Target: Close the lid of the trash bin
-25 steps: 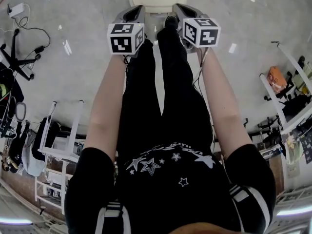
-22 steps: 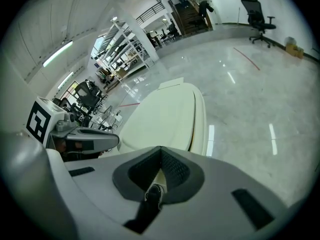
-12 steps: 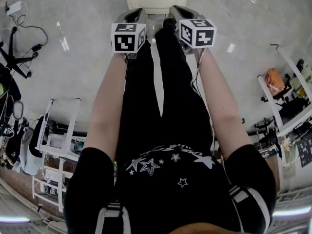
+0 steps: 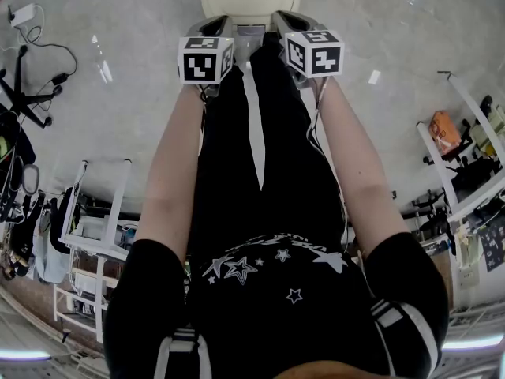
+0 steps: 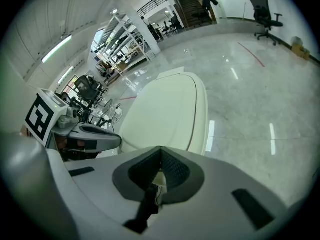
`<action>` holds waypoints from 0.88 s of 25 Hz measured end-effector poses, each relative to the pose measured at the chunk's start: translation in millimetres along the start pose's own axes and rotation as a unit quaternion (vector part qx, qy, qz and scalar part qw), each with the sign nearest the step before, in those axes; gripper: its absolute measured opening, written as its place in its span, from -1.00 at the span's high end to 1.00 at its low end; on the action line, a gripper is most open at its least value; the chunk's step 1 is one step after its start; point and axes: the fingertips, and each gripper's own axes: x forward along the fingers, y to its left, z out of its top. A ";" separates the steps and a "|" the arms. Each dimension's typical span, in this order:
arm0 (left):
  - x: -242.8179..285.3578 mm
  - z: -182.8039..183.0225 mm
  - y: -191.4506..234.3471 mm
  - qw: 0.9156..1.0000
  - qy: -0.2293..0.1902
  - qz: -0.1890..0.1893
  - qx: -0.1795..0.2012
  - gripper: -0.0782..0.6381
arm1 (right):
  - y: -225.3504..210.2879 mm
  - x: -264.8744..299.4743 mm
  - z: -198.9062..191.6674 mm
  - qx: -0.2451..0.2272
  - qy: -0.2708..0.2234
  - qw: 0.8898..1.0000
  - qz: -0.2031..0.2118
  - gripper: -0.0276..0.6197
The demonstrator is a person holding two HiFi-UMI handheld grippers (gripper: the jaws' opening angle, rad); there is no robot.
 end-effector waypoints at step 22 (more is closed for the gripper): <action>-39.4 38.7 -0.5 1.000 -0.023 -0.013 0.014 0.75 | 21.8 -27.7 24.4 0.010 -0.007 1.000 -0.021 0.90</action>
